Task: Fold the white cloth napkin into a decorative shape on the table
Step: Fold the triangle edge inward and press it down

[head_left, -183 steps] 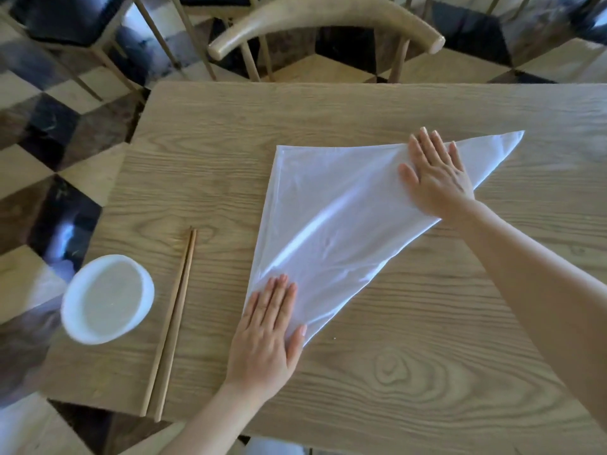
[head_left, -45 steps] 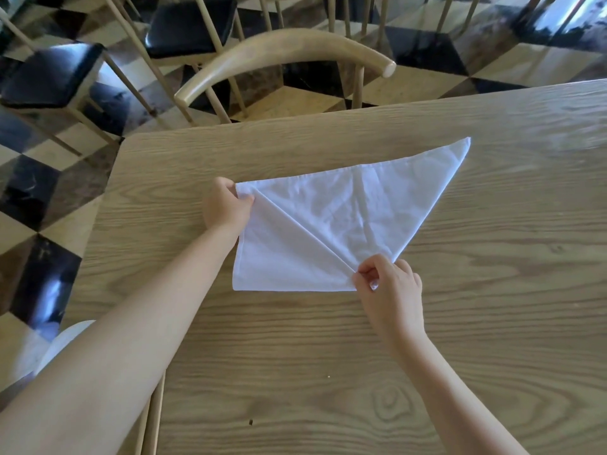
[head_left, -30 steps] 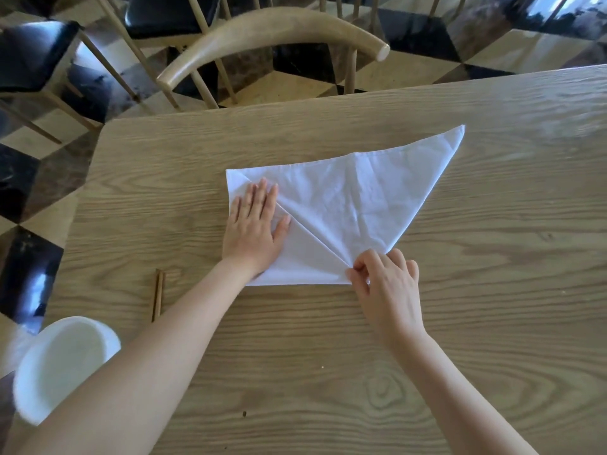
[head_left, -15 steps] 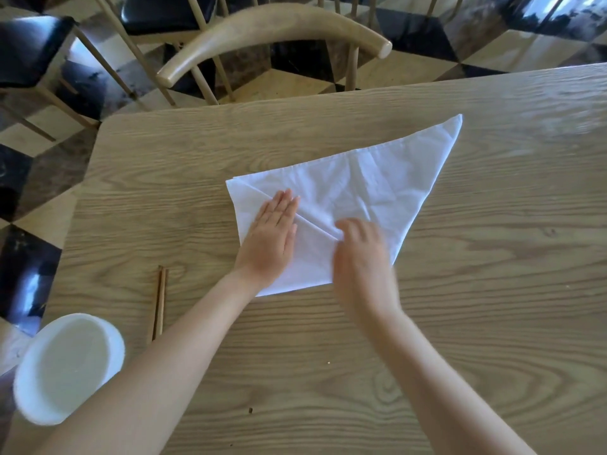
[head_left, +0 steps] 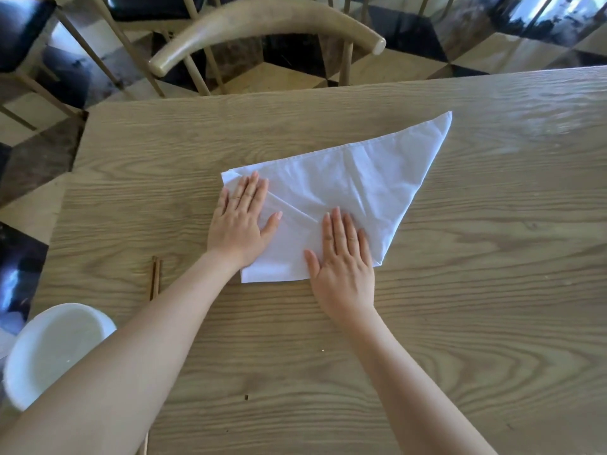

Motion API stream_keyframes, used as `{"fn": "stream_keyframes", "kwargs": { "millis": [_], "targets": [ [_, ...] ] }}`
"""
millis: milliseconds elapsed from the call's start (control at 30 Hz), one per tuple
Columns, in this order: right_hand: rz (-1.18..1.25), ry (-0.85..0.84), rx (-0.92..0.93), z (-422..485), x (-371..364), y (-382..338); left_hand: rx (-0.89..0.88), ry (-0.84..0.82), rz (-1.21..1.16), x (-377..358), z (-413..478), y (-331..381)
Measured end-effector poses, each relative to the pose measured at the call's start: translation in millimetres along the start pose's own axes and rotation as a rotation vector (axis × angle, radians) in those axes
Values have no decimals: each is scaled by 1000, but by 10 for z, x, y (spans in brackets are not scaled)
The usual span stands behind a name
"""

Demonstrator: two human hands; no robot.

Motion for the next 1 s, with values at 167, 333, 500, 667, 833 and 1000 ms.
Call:
{"fn": "stream_keyframes", "kwargs": {
  "millis": [167, 333, 500, 667, 833, 1000],
  "targets": [
    [-52, 14, -77, -136, 112, 325, -1, -27, 4, 16, -4, 15],
    [-38, -32, -54, -157, 124, 372, -79, -189, 31, 201, -148, 21],
    [-34, -76, -9, -159, 155, 413, -491, -317, 95, 326, -834, 278],
    [-21, -109, 64, -176, 303, 361, -530, -135, 142, 408, -904, 426],
    [-69, 22, 377, -277, 405, -83, -545, 11, 276, 421, -945, 510],
    [-74, 117, 466, -351, 343, -197, -553, 53, 402, 424, -971, 561]
  ]
}}
Point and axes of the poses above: each hand's wrist, its own z-axis towards the middle knuckle, its own x-axis out of the back of the hand, y = z × x, the point moved 4 cm from there along z, towards the middle knuckle, and after that the axes turned 3 degrees about -z, right-handed, at the moved point
